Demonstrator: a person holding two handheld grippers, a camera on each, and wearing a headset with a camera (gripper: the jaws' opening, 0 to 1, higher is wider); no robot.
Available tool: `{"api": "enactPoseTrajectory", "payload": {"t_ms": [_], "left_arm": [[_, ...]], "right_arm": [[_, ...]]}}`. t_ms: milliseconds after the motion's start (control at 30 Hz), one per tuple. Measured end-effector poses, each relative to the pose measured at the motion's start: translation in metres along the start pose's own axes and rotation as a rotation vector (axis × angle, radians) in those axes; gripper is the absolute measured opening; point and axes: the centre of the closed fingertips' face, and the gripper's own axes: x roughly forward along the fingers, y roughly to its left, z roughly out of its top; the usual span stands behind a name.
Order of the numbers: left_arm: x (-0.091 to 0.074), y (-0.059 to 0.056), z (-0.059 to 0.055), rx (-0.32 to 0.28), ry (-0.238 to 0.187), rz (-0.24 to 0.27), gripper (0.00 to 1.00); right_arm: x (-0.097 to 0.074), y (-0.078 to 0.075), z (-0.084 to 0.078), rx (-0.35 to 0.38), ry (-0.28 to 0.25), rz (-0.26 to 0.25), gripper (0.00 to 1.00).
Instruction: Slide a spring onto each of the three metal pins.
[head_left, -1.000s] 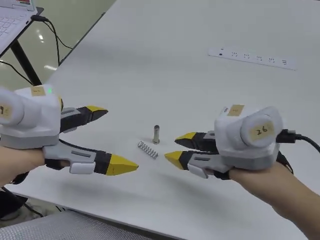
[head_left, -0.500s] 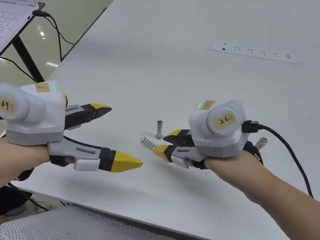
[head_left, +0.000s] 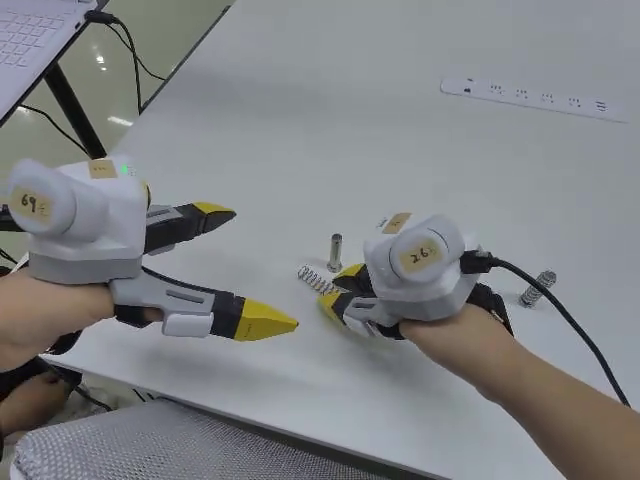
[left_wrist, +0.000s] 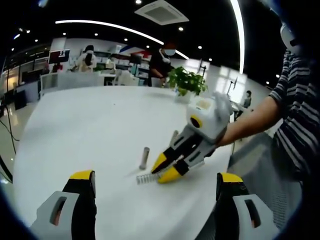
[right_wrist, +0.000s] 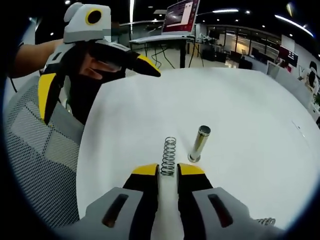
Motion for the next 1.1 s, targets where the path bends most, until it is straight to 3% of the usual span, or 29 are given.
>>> {"api": "enactPoseTrajectory", "payload": {"t_ms": [300, 933, 1100], "left_arm": [[0.001, -0.002, -0.001, 0.003, 0.01, -0.008, 0.98], [0.02, -0.029, -0.003, 0.018, 0.039, -0.122, 0.91], [0.027, -0.037, -0.003, 0.022, 0.055, -0.163, 0.88]], "right_arm": [[-0.003, 0.001, 0.002, -0.053, -0.001, 0.018, 0.07], [-0.08, 0.0, -0.003, -0.126, -0.041, 0.055, 0.07], [-0.094, 0.001, -0.006, -0.197, -0.041, 0.087, 0.07]]}}
